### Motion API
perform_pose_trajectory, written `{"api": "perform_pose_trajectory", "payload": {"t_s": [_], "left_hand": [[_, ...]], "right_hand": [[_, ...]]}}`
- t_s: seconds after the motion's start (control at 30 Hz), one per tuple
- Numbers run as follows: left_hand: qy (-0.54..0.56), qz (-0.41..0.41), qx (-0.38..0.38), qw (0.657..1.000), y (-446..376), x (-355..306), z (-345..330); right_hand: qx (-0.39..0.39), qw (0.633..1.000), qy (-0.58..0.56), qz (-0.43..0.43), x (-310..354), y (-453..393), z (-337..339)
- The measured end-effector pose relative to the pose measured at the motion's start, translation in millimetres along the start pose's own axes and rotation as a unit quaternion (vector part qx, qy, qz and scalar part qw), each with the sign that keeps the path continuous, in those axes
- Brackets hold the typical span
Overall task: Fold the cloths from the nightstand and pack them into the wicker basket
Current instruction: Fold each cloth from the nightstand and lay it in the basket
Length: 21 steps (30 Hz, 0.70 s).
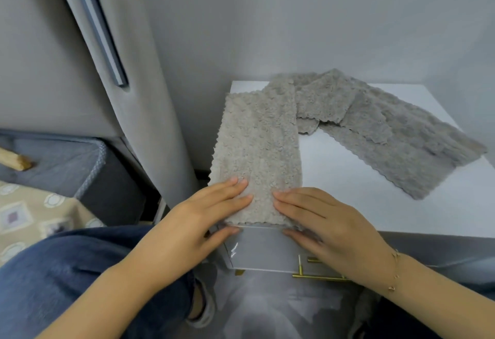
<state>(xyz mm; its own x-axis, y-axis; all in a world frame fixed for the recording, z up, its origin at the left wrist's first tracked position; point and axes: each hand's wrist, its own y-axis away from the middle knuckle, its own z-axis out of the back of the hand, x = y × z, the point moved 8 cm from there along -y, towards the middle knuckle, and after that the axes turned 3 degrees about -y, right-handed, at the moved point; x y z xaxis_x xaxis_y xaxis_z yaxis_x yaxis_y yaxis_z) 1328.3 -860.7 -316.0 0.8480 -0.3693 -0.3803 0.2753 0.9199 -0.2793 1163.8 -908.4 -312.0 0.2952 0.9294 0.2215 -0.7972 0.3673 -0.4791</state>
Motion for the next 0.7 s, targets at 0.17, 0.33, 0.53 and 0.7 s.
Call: {"api": "perform_pose_trajectory", "payload": {"t_s": [0.17, 0.33, 0.53, 0.7], "left_hand": [[-0.007, 0.0, -0.002, 1.0, 4.2, 1.0, 4.6], [-0.011, 0.011, -0.017, 1.0, -0.9, -0.8, 15.5], [0.038, 0.06, -0.061, 0.996, -4.3, -10.3, 25.8], [0.149, 0.201, -0.086, 0.964, -5.3, 7.6, 23.9]], "right_hand": [[-0.028, 0.999, -0.02, 0.012, -0.3, 3.4, 2.7], [-0.074, 0.991, -0.094, -0.054, -5.4, 6.9, 12.1], [-0.062, 0.93, -0.262, -0.252, -24.9, 10.9, 25.0], [-0.056, 0.906, -0.279, -0.314, -38.3, 7.9, 25.4]]}}
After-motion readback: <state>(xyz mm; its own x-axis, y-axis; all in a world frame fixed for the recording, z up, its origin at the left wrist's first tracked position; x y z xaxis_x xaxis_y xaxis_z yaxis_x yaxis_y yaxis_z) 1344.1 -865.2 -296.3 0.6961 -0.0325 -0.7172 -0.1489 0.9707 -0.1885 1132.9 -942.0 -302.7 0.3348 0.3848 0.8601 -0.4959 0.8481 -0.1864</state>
